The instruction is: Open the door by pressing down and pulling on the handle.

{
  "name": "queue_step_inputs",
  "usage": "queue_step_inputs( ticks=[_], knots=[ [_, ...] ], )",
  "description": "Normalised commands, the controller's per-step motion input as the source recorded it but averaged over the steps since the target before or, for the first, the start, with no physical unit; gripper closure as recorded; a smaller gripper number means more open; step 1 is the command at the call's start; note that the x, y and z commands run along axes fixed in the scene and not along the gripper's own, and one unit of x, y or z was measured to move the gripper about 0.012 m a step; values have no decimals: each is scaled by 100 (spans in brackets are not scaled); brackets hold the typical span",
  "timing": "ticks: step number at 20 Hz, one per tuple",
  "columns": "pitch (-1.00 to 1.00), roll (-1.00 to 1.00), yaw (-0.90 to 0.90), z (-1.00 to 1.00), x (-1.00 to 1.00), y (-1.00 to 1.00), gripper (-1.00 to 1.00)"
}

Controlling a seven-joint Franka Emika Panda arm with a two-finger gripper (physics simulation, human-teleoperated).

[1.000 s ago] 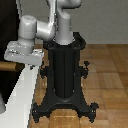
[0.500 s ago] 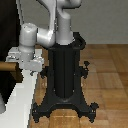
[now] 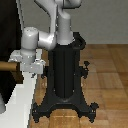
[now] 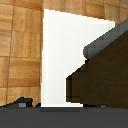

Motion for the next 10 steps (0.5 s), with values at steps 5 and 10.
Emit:
queue_step_inputs(
  ticks=[5,10],
  knots=[
    [0,0,0,0,0,40,-100],
    [0,0,0,0,0,100,-100]
  ],
)
